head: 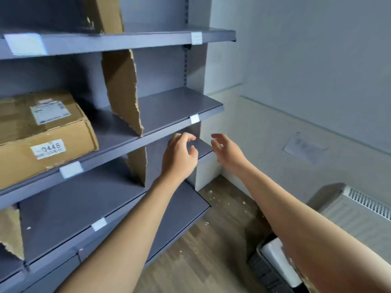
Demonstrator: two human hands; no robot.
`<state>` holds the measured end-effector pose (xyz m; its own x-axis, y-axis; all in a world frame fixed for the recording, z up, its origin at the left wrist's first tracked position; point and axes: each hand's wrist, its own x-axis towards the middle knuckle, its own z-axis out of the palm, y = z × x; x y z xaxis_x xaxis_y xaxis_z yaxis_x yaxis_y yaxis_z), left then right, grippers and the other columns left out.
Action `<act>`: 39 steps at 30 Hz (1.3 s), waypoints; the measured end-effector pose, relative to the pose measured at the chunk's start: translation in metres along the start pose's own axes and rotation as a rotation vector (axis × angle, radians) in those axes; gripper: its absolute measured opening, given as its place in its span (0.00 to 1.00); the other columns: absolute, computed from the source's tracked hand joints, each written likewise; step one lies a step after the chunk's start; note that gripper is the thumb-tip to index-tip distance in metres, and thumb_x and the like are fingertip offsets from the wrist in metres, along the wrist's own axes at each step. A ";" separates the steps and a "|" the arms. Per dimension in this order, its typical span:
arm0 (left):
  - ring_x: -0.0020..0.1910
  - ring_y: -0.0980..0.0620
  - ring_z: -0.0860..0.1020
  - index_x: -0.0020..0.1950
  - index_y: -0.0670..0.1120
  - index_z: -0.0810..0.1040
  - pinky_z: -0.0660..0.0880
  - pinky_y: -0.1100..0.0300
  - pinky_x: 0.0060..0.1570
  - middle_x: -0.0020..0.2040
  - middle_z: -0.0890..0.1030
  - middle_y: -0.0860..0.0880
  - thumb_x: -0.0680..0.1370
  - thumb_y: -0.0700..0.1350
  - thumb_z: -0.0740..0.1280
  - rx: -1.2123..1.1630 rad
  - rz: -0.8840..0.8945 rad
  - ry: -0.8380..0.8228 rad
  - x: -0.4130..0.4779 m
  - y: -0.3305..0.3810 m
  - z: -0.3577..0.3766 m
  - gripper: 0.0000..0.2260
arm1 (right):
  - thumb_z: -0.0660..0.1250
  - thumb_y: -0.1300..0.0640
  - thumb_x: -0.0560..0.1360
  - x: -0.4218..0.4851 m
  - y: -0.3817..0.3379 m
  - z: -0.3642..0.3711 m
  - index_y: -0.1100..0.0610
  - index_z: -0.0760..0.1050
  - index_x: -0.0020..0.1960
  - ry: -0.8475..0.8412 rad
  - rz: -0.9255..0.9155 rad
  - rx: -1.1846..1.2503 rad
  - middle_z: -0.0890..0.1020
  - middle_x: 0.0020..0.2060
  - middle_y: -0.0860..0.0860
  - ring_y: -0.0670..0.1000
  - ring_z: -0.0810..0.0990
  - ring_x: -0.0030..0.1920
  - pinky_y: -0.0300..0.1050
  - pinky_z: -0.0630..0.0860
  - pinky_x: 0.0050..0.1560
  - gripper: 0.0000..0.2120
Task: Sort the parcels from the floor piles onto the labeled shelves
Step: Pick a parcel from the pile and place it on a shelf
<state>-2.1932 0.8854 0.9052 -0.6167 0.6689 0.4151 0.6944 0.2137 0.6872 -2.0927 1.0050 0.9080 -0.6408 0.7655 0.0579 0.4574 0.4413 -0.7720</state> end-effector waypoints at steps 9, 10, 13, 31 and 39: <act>0.50 0.54 0.76 0.56 0.45 0.79 0.69 0.66 0.51 0.55 0.79 0.48 0.77 0.36 0.62 -0.241 -0.106 -0.260 -0.059 0.162 0.213 0.11 | 0.54 0.57 0.83 -0.077 0.198 -0.166 0.55 0.69 0.70 0.100 0.189 -0.018 0.78 0.64 0.54 0.55 0.77 0.63 0.45 0.70 0.63 0.17; 0.49 0.54 0.76 0.56 0.45 0.79 0.70 0.65 0.51 0.54 0.79 0.48 0.77 0.36 0.63 -0.249 -0.121 -0.282 -0.067 0.175 0.233 0.11 | 0.54 0.57 0.83 -0.086 0.217 -0.181 0.56 0.69 0.71 0.108 0.205 -0.032 0.78 0.64 0.54 0.55 0.77 0.64 0.42 0.69 0.61 0.18; 0.48 0.53 0.77 0.54 0.47 0.78 0.72 0.62 0.51 0.53 0.80 0.47 0.76 0.36 0.63 -0.277 -0.164 -0.355 -0.088 0.206 0.290 0.10 | 0.53 0.56 0.83 -0.111 0.271 -0.220 0.55 0.69 0.71 0.135 0.272 -0.044 0.77 0.65 0.54 0.54 0.75 0.65 0.37 0.65 0.56 0.18; 0.53 0.50 0.76 0.59 0.46 0.77 0.70 0.60 0.48 0.56 0.78 0.47 0.78 0.38 0.62 -0.106 -0.307 -0.899 -0.111 0.181 0.598 0.11 | 0.53 0.53 0.84 -0.117 0.540 -0.253 0.56 0.66 0.72 0.198 0.799 0.060 0.77 0.65 0.54 0.55 0.76 0.61 0.42 0.68 0.54 0.19; 0.60 0.49 0.76 0.67 0.47 0.73 0.73 0.55 0.59 0.63 0.76 0.47 0.78 0.43 0.67 0.034 -0.268 -0.958 -0.094 0.098 0.714 0.17 | 0.55 0.51 0.83 -0.071 0.663 -0.171 0.54 0.61 0.76 0.127 0.912 0.116 0.74 0.69 0.55 0.56 0.74 0.66 0.49 0.71 0.64 0.22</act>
<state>-1.8027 1.3519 0.5076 -0.2052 0.8848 -0.4184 0.5957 0.4521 0.6638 -1.6381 1.3234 0.5001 0.0121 0.8422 -0.5390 0.6826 -0.4009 -0.6110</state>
